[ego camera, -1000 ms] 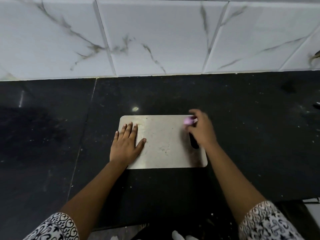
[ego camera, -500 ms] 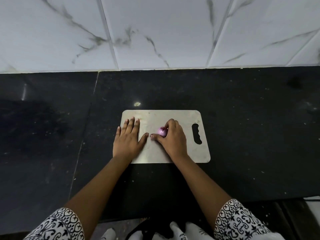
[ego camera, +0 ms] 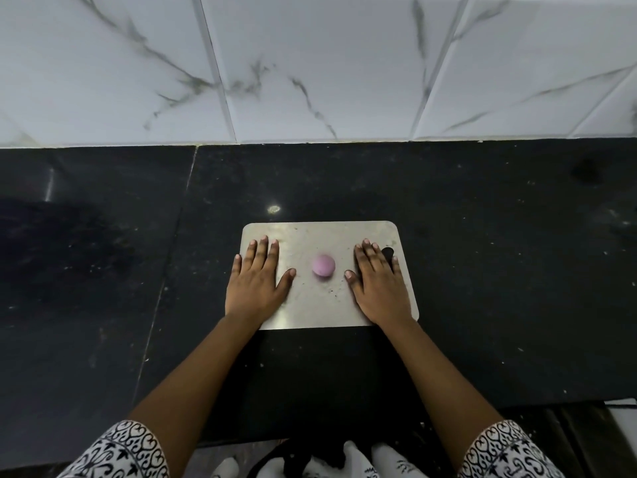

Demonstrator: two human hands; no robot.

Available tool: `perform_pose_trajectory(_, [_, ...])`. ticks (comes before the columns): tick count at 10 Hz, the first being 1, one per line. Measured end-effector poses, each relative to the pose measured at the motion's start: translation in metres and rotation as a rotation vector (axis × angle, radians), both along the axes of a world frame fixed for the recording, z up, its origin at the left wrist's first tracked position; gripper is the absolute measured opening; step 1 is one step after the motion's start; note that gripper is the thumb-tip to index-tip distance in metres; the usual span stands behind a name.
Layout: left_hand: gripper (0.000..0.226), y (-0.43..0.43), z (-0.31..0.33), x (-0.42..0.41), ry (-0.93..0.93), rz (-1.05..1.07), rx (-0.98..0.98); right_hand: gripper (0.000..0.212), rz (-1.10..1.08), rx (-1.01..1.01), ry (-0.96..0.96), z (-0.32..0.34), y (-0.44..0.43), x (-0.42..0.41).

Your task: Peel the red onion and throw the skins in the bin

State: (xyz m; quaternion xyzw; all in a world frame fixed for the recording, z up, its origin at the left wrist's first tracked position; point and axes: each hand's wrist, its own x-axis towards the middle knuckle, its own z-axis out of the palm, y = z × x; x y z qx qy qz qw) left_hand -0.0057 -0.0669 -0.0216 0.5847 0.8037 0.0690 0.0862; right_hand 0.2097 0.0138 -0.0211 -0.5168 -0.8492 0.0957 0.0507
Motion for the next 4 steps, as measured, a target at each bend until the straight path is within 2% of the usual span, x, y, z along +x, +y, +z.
perform_pose_trajectory(3, [0.069,0.006,0.001,-0.005,-0.023,-0.026,-0.083,0.058,-0.007,-0.043,-0.001,-0.003,0.003,-0.007])
perform_pose_trajectory(4, [0.069,0.006,0.012,-0.004,-0.057,-0.011,-0.070,0.055,-0.016,-0.069,0.098,0.008,0.006,-0.006])
